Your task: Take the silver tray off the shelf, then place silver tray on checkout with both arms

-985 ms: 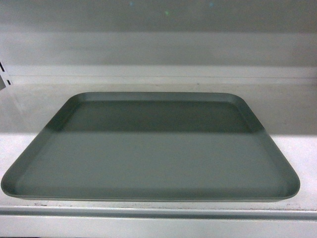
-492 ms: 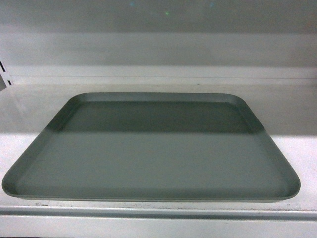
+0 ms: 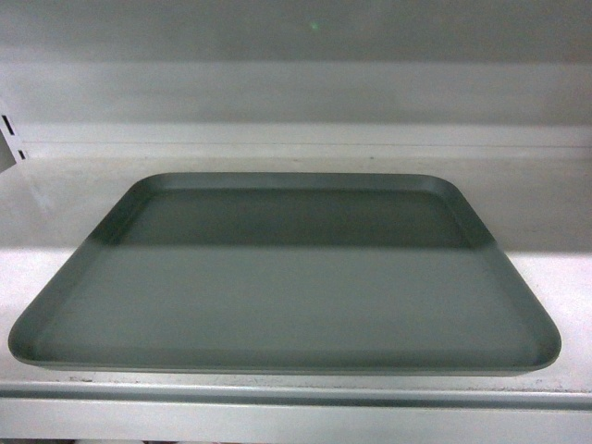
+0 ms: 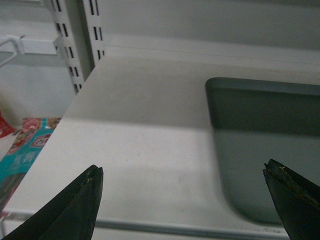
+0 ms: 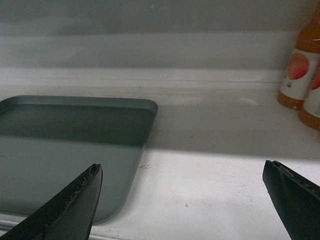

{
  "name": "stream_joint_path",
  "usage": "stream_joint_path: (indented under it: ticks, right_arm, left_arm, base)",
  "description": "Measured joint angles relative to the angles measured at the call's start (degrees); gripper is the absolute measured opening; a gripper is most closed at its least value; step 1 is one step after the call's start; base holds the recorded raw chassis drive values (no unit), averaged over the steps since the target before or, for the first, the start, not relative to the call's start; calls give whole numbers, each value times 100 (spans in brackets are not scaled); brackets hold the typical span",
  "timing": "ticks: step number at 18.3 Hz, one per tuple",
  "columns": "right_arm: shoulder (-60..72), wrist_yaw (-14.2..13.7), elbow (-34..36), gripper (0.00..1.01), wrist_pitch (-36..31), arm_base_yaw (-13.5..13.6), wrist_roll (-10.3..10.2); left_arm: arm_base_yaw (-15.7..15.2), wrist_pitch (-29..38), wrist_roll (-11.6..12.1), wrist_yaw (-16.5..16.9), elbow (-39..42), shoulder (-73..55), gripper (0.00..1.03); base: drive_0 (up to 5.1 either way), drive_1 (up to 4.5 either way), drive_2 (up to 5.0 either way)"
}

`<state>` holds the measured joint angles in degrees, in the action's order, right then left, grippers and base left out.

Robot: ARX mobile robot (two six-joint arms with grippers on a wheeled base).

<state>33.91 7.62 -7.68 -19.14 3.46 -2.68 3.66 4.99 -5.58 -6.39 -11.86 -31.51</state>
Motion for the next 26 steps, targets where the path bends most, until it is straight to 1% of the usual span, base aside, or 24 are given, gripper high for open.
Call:
stream_joint_path:
  ticks: [1,4,5,6,8,11,12,14,15,16,19,21,24,26]
  right_arm:
    - [739,0,-105,98,-555,127,2]
    - [2420,-37,-459,98,-1716,389,9]
    - [4559,-389,-1231,98,-2400,691,-83]
    - [5021,-466,-1438,98,-2347,756,-118]
    - [5611,-560,-1777,98,-2188,844,-125]
    - [5932,-656,-2295,98,-1827,940,-210]
    - [5976,-734,-2433,98,-1757,981,-212]
    - [6054,-879,-2699,98,-1438,1086,-310]
    - [6076,-946,-2789,98,-1248,1104,-372]
    - [6124,-975,-2894,98,-1034,1139,-481]
    - [6188,-1263,-3093,98,-713,1237,-590]
    - [6255,-1399,-3202,98,-608,1231,-632]
    - [6441,-1408,-3254,98,-529,1228,-669]
    - [6476,-1403,-3276,98,-533,1224,-717]
  left_arm:
    - [81,540,0,116,-68,-608,98]
    - [361,1650,2,323,-310,-1993,98]
    - [560,2610,94,442,-787,-3753,98]
    - [568,2695,146,459,-935,-4138,98]
    - [562,2833,245,450,-1200,-4710,98]
    - [468,2924,293,474,-1572,-5302,98]
    - [442,2949,306,470,-1639,-5431,98]
    - [398,2959,304,474,-1740,-5676,98]
    - [391,2970,304,472,-1768,-5759,98]
    - [374,2979,304,474,-1803,-5838,98]
    - [369,3097,302,470,-1847,-5971,98]
    - [369,3143,304,446,-1849,-6074,98]
    - [374,3200,310,400,-1849,-6201,98]
    - [387,3261,372,365,-1849,-6234,98]
  base:
    - [0,0,0]
    - [0,0,0]
    - [0,0,0]
    - [0,0,0]
    - [0,0,0]
    - [0,0,0]
    - [0,0,0]
    - [0,0,0]
    - [0,0,0]
    - [0,0,0]
    - [0,0,0]
    - [0,0,0]
    - [0,0,0]
    - [0,0,0]
